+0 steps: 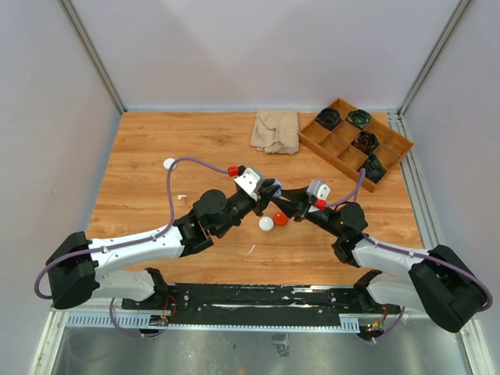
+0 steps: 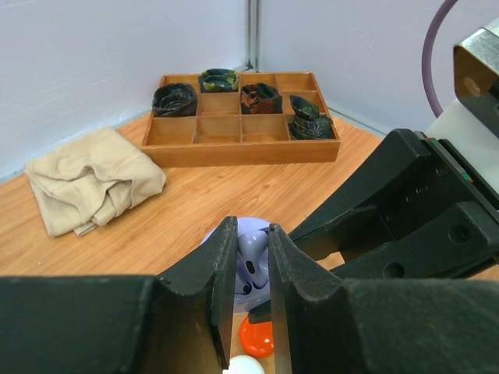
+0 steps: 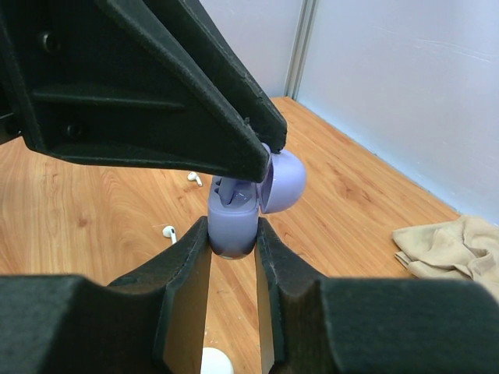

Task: Insert the wireless bluetooth earbuds into the charging case
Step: Place the earbud in the charging case.

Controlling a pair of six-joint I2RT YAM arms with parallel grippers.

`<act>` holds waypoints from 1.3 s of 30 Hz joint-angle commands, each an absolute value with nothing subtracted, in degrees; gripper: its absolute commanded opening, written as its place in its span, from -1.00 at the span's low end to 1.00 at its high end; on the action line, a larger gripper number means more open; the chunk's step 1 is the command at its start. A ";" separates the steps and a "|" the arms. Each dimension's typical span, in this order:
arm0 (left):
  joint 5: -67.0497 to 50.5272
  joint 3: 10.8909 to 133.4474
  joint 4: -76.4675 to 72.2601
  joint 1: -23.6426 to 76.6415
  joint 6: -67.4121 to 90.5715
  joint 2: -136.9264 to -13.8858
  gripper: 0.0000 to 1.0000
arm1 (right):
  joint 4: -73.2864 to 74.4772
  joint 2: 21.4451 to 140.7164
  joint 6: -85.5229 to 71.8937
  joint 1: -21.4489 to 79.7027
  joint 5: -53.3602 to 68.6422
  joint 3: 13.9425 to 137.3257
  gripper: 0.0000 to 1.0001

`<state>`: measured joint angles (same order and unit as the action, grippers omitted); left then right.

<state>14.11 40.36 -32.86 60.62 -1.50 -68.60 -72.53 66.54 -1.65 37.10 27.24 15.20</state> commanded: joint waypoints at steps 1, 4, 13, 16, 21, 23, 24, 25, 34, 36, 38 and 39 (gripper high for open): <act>9.99 38.63 -31.33 61.78 -3.42 -67.88 -0.48 | -76.93 64.61 -2.78 37.85 28.81 16.24 -0.99; 8.80 38.44 -31.28 61.73 -3.89 -67.77 -0.46 | -76.73 64.47 -3.22 37.83 29.49 16.53 -0.99; 6.65 37.40 -31.31 61.74 -3.51 -65.41 -0.26 | -76.36 64.30 -4.30 37.63 31.04 16.61 -0.99; 5.93 37.12 -31.26 61.77 -3.11 -64.72 -0.22 | -76.37 64.40 -4.78 37.36 31.60 16.69 -0.99; 4.22 37.40 -30.28 61.73 -2.06 -64.04 -0.16 | -76.42 64.30 -5.35 36.79 32.43 16.53 -0.99; 3.48 37.97 -29.06 61.74 -1.84 -64.14 -0.16 | -76.37 64.12 -5.64 36.49 32.52 16.52 -0.99; 3.25 38.23 -28.47 61.78 -1.68 -64.09 -0.16 | -76.38 64.12 -5.77 36.33 32.64 16.52 -0.99; 2.99 38.31 -28.01 61.76 -1.59 -64.07 -0.16 | -76.38 64.14 -5.86 36.23 32.86 16.52 -0.99; 2.28 39.03 -23.92 59.80 1.85 -61.96 -0.22 | -76.36 64.25 -6.58 35.22 34.08 16.79 -0.99; 1.62 38.73 -23.75 58.77 3.44 -60.88 -0.19 | -76.23 64.25 -6.59 35.08 34.46 16.94 -0.99; 1.14 39.01 -23.26 57.94 5.12 -59.72 -0.10 | -75.91 64.25 -6.66 34.91 34.70 17.08 -0.99; 0.86 39.36 -22.68 57.66 5.78 -59.23 -0.07 | -75.79 64.25 -6.68 34.78 34.84 17.13 -0.99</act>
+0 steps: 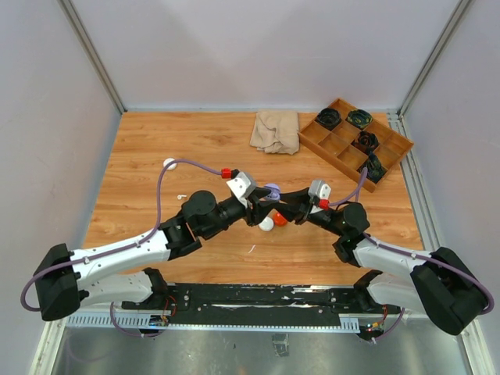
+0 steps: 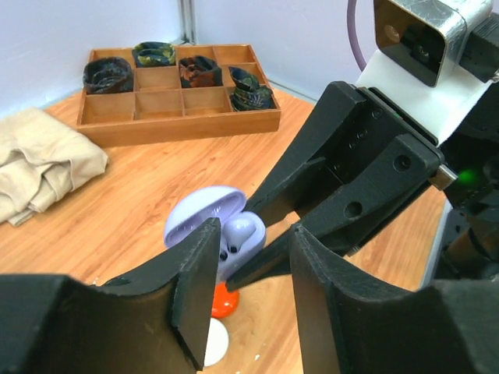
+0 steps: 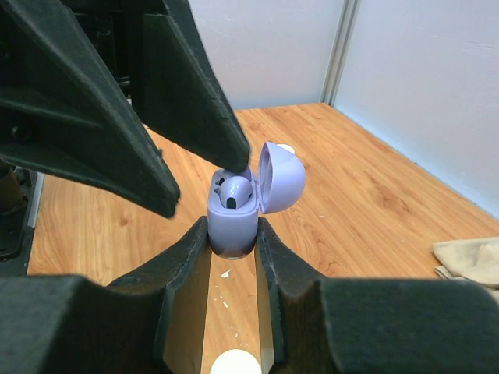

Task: Insert the wireless bluetooth earbuds into the charging case
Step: Place the earbud in the charging case.

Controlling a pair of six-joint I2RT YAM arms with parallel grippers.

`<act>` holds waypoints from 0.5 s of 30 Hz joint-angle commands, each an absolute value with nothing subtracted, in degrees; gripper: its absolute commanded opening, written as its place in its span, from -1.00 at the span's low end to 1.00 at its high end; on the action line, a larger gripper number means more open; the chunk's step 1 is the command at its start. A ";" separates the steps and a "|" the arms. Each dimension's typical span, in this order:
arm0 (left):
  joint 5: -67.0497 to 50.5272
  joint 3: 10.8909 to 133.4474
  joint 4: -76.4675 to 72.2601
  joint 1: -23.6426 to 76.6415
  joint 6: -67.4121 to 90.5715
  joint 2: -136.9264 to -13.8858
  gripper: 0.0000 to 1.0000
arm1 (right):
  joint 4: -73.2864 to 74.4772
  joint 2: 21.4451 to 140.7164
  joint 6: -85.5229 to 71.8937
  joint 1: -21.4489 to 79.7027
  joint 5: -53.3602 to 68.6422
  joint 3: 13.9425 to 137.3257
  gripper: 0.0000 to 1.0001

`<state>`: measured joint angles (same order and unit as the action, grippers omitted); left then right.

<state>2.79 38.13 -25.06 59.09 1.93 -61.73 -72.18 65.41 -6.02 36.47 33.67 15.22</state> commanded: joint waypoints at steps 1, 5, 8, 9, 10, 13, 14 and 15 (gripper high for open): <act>0.57 39.76 -21.78 57.44 6.40 -58.70 -0.03 | -75.64 64.25 -6.80 34.62 35.07 17.17 -0.99; -1.19 40.59 -20.25 56.17 9.32 -56.22 0.18 | -75.41 64.43 -7.32 33.95 35.74 17.40 -0.99; -2.72 40.86 -18.81 53.64 12.52 -54.78 0.23 | -75.41 64.60 -8.10 33.39 36.70 17.64 -0.99; -3.82 40.95 -18.43 52.38 13.81 -54.41 0.26 | -75.39 64.64 -8.35 33.17 37.16 17.74 -0.99; -5.00 40.73 -18.23 51.05 15.23 -54.14 0.28 | -75.41 64.74 -8.61 32.95 37.50 17.89 -0.99; -8.52 40.61 -17.37 46.96 19.04 -54.01 0.37 | -75.33 64.79 -9.23 32.55 38.80 18.38 -0.99; -9.92 40.74 -17.16 45.81 20.25 -54.20 0.39 | -75.30 64.78 -9.57 32.38 39.34 18.57 -0.99; -11.60 40.84 -16.92 44.53 21.42 -54.53 0.42 | -75.24 64.78 -9.77 32.30 39.78 18.69 -0.99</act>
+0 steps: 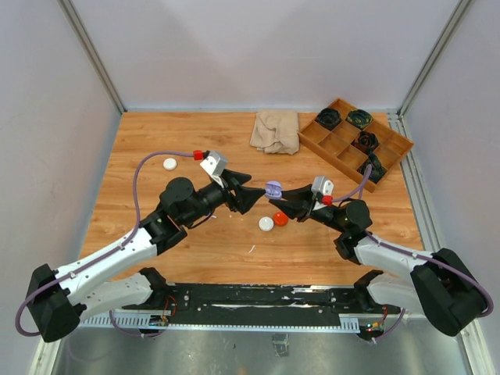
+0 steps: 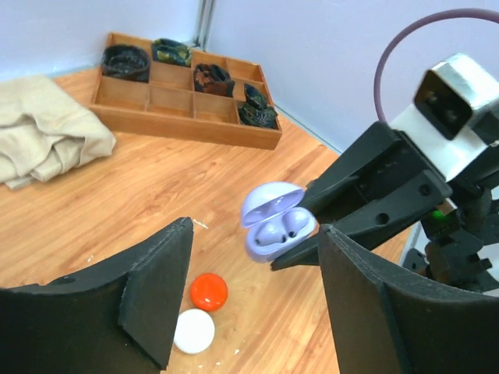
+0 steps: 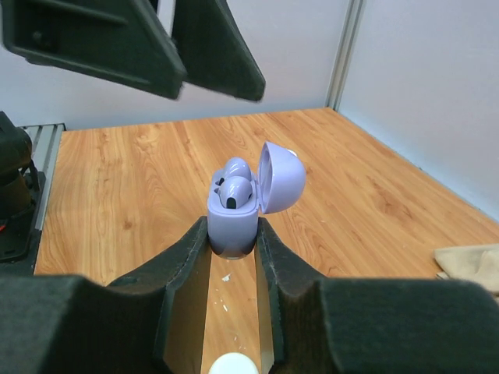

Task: Insert the wireless bluetooth earbuds into the charging case
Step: Place the earbud in the charging case, then close the charging case.

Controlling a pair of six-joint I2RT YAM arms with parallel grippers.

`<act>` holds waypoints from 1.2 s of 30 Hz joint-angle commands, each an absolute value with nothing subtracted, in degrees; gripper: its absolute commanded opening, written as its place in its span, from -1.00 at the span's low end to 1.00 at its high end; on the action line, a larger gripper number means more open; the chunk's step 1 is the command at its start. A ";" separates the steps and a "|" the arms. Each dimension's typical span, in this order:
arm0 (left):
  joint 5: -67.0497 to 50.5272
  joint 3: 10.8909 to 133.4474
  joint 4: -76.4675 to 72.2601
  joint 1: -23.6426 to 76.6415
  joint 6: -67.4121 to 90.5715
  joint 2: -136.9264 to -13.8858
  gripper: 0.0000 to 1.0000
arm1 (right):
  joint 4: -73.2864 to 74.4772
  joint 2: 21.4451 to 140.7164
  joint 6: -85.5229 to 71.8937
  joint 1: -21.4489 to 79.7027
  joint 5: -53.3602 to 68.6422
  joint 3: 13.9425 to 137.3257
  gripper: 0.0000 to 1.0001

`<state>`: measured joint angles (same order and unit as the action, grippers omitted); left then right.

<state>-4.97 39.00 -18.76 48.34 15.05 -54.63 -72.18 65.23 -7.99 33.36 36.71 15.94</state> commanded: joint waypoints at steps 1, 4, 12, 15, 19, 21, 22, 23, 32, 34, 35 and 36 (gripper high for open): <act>-13.67 41.03 -16.91 43.43 22.57 -55.02 0.44 | -75.16 64.85 -10.02 32.19 40.29 18.94 -0.99; -20.40 41.27 -18.35 40.43 26.23 -57.07 0.48 | -74.97 65.16 -10.61 32.17 41.65 19.62 -0.99; -31.77 40.63 -25.57 37.68 32.65 -60.21 0.53 | -74.88 66.24 -12.62 32.08 44.56 21.06 -0.99; -33.41 40.80 -27.40 37.53 34.34 -61.88 0.53 | -75.13 66.80 -13.51 32.07 45.68 21.71 -0.99; -35.49 40.64 -30.17 37.44 36.20 -64.10 0.52 | -75.92 67.47 -14.97 32.08 46.99 22.23 -0.99; -36.65 40.67 -31.57 37.44 37.07 -65.00 0.50 | -76.03 67.79 -15.46 32.04 47.51 22.40 -0.99; -37.21 40.74 -32.01 37.49 37.29 -65.36 0.49 | -76.03 67.91 -15.55 32.00 47.77 22.47 -0.99; -37.63 40.66 -32.61 37.45 37.62 -65.68 0.47 | -76.07 68.12 -15.91 32.04 48.08 22.56 -0.99; -40.95 40.23 -38.54 36.73 38.97 -65.27 0.37 | -72.27 69.17 -18.51 31.80 53.24 22.48 -0.99; -42.54 39.88 -40.34 36.45 39.88 -65.24 0.36 | -70.26 68.50 -18.74 31.48 53.91 21.95 -0.99; -43.42 39.60 -41.39 36.35 40.36 -65.22 0.36 | -68.36 67.95 -18.67 31.27 54.14 21.94 -0.99; -44.14 39.22 -42.26 36.18 40.79 -65.07 0.36 | -66.06 67.33 -18.26 31.17 54.29 22.09 -0.99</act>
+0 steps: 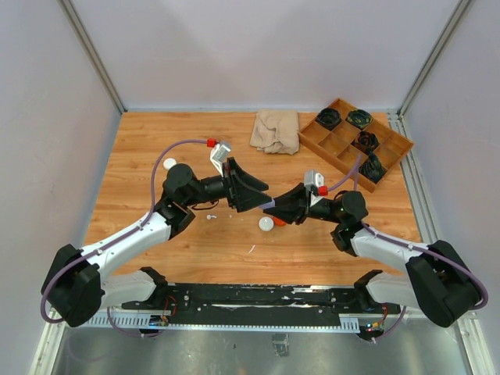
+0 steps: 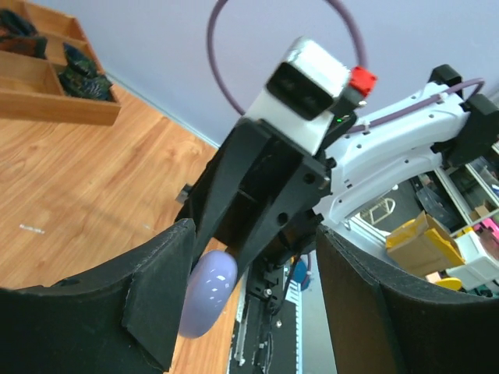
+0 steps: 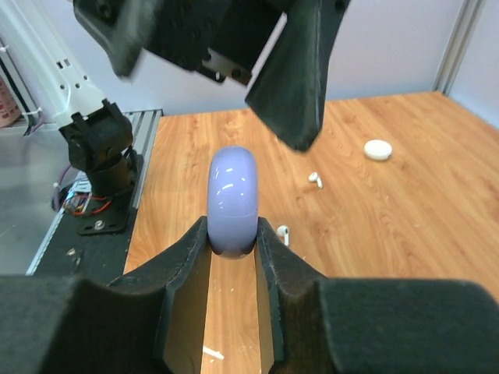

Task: Insert the wireless bluetooth earbuds into the charging case
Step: Close the charging case.

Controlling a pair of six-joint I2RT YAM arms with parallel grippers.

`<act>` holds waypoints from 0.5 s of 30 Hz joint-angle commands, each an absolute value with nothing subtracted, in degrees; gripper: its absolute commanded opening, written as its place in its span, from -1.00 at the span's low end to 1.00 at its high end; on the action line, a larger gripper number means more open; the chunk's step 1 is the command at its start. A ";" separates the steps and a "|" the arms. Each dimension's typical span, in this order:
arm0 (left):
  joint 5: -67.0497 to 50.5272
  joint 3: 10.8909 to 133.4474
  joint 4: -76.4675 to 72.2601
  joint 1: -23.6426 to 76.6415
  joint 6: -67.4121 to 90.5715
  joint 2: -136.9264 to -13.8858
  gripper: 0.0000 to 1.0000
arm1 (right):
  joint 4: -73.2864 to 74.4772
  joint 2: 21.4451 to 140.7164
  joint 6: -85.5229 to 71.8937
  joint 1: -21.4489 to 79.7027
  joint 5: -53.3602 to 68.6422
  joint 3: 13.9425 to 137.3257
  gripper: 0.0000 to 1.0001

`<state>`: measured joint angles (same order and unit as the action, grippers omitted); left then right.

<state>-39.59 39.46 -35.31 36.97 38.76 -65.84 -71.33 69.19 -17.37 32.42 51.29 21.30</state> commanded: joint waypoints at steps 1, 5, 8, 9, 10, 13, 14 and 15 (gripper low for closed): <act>-44.71 38.74 -43.09 36.13 41.20 -64.97 0.36 | -63.56 66.61 -17.51 31.00 54.27 22.33 -0.99; -46.33 37.68 -44.73 36.12 42.22 -64.86 0.36 | -53.42 63.69 -13.79 30.93 52.70 23.38 -0.99; -42.41 38.29 -36.17 35.28 37.39 -63.47 0.36 | -44.13 61.14 -11.09 30.60 49.21 24.62 -0.99; -39.43 38.37 -32.24 34.94 35.36 -62.66 0.38 | -39.19 59.83 -9.92 30.51 46.80 25.32 -0.99; -36.13 38.45 -28.83 34.59 33.46 -61.87 0.40 | -33.30 58.82 -8.56 30.41 44.05 26.30 -0.99; -24.77 39.59 -17.47 33.73 29.09 -59.87 0.45 | -18.16 57.06 -5.91 29.91 36.01 29.18 -0.99; -20.21 39.92 -14.09 33.56 27.96 -59.24 0.47 | -14.52 56.71 -5.75 29.51 34.47 29.86 -0.99; -15.88 40.17 -11.24 33.42 26.97 -58.71 0.49 | -11.09 56.47 -5.72 29.16 33.29 30.40 -0.99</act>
